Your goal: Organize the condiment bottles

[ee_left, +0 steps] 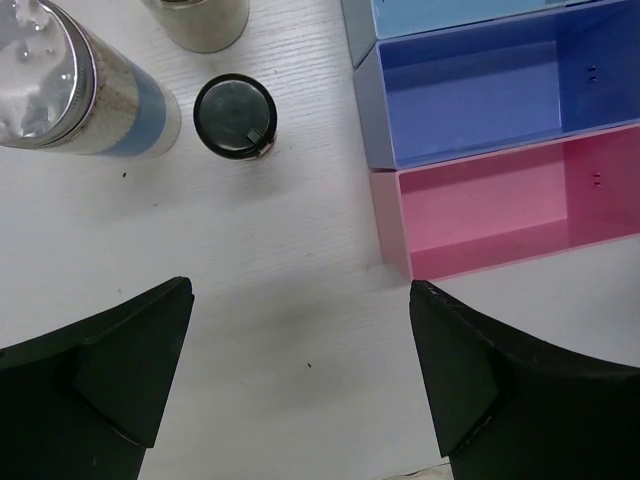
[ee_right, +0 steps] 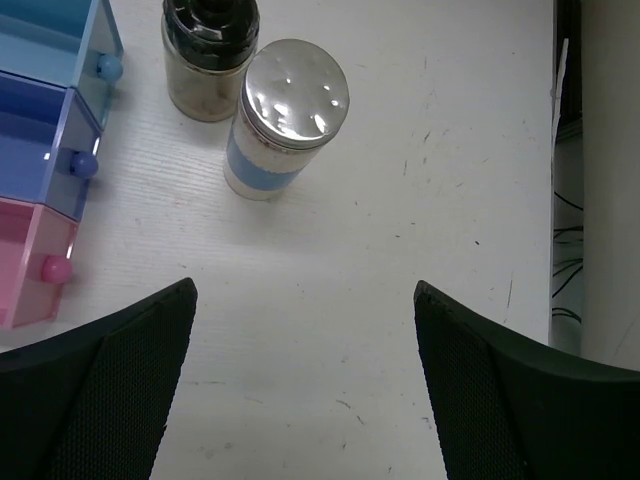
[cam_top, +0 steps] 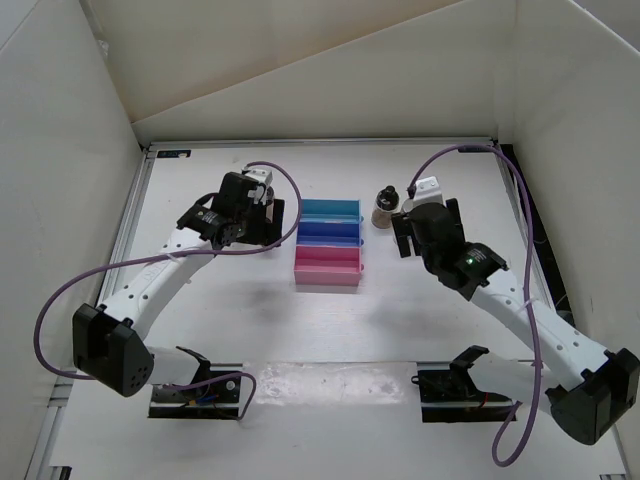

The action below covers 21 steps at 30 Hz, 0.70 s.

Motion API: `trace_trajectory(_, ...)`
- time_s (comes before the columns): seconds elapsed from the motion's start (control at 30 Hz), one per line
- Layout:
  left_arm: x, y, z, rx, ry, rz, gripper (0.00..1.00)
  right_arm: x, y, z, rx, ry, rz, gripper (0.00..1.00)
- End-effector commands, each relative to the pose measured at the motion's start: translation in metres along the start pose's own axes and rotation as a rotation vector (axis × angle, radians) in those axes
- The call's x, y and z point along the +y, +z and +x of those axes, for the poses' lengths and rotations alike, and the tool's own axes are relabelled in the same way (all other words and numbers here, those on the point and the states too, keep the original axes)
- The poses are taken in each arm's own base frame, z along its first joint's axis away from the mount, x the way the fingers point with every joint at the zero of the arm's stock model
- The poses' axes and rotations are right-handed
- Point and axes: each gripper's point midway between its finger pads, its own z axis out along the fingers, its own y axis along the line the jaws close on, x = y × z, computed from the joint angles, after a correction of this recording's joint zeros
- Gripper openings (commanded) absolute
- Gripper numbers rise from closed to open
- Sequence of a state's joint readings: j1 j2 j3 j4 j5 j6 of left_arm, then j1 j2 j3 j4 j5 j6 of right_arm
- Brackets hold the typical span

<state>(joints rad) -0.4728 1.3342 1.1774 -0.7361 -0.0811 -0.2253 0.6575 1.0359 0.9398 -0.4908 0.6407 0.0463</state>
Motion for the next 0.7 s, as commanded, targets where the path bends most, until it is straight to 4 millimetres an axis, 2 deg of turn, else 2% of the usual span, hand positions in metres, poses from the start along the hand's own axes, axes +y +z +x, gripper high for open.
trace_trajectory(0.0, 0.002, -0.008, -0.012, -0.059, -0.002, 0.005, 1.00, -0.001, 0.003, -0.008, -0.027, 0.039, 0.000, 0.90)
trace_trajectory(0.17, 0.009, -0.008, -0.018, -0.075, 0.002, -0.013, 1.00, -0.004, 0.012, -0.007, -0.020, 0.059, -0.022, 0.90)
trace_trajectory(0.3, 0.016, -0.009, -0.020, -0.090, 0.076, -0.035, 1.00, -0.006, 0.022, -0.013, -0.013, 0.091, -0.043, 0.90)
trace_trajectory(0.43, 0.031, -0.010, -0.025, -0.089, 0.041, -0.080, 1.00, -0.005, 0.036, -0.014, 0.003, 0.103, -0.065, 0.90)
trace_trajectory(0.53, 0.032, -0.013, -0.031, -0.082, 0.050, -0.082, 1.00, -0.007, 0.051, -0.014, 0.032, 0.118, -0.073, 0.90)
trace_trajectory(0.63, 0.034, -0.017, -0.038, -0.083, 0.047, -0.092, 1.00, -0.010, 0.062, -0.026, 0.024, 0.141, -0.081, 0.90)
trace_trajectory(0.67, 0.033, -0.022, -0.046, -0.102, 0.053, -0.090, 1.00, -0.011, 0.068, -0.030, 0.031, 0.145, -0.086, 0.90)
